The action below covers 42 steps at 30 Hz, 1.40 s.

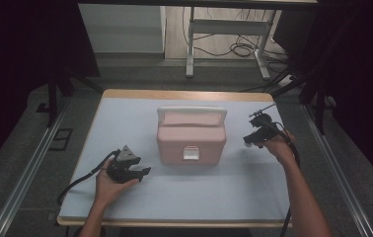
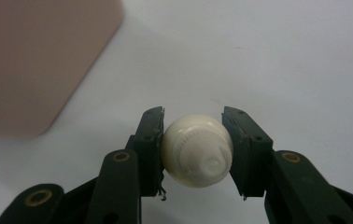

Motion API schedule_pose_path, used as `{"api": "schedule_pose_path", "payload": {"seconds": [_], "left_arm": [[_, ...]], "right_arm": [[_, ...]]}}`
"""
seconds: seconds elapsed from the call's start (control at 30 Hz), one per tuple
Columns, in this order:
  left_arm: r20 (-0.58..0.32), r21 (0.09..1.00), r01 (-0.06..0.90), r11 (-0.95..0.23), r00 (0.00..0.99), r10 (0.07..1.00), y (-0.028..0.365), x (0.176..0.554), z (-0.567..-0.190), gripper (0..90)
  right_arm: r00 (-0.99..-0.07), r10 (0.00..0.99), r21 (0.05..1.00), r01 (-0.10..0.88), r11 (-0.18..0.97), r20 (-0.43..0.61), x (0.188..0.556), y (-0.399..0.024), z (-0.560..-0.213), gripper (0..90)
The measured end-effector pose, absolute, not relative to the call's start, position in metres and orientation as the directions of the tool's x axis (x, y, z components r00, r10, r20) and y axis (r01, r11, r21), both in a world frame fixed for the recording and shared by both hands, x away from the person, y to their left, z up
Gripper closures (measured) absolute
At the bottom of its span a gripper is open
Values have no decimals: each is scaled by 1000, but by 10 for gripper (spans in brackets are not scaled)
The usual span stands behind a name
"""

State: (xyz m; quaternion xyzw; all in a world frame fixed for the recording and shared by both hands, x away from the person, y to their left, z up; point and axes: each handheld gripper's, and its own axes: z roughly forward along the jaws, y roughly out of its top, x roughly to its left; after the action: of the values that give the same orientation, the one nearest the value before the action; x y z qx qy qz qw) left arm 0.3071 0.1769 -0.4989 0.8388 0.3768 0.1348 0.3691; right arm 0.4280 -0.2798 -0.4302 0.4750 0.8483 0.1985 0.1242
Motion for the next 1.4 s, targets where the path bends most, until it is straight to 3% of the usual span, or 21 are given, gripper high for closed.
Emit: {"api": "schedule_pose_path", "payload": {"seconds": [0.43, 1.1, 1.27, 1.4], "left_arm": [[-45, 717, 536, -445, 673, 738, 176, 308, -501, 419], [-43, 719, 534, -445, 673, 738, 176, 306, -499, 415], [-45, 723, 532, -441, 673, 738, 177, 304, -497, 413], [-44, 729, 528, -435, 670, 741, 179, 303, -494, 413]], "right_arm": [[-644, 765, 424, 689, 587, -13, 404, -241, -444, 600], [-659, 752, 393, 689, 609, -11, 399, -234, -464, 588], [-642, 766, 437, 683, 585, -23, 396, -237, -456, 425], [-610, 792, 525, 666, 531, -28, 388, -245, -439, 371]]}}
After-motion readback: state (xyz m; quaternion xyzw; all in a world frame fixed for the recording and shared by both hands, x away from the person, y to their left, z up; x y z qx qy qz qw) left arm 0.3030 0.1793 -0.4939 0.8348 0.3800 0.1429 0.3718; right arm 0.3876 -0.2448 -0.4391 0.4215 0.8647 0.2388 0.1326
